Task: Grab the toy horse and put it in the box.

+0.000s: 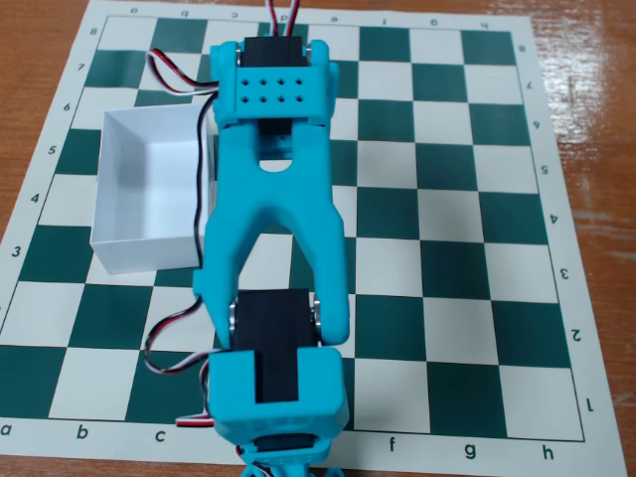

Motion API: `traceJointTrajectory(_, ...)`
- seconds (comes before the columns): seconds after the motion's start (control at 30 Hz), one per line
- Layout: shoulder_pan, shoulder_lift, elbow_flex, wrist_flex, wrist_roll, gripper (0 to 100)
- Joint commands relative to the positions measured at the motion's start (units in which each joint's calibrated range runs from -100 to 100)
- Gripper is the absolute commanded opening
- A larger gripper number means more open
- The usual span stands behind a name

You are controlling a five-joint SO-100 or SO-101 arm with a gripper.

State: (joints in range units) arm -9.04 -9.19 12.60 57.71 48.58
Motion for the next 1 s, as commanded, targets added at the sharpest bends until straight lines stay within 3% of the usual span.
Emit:
traceJointTrajectory(0.0,-4.53,-4.17,-3.09,4.42,-0.60,0)
traceJointTrajectory(0.4,-16.75,-4.26,-2.45,5.50,-2.45,0)
traceJointTrajectory(0.7,-18.61,4.06,-1.63,5.67,-3.97,0)
traceJointTrajectory(0.97,-18.89,14.77,-4.64,-1.39,-4.55,0)
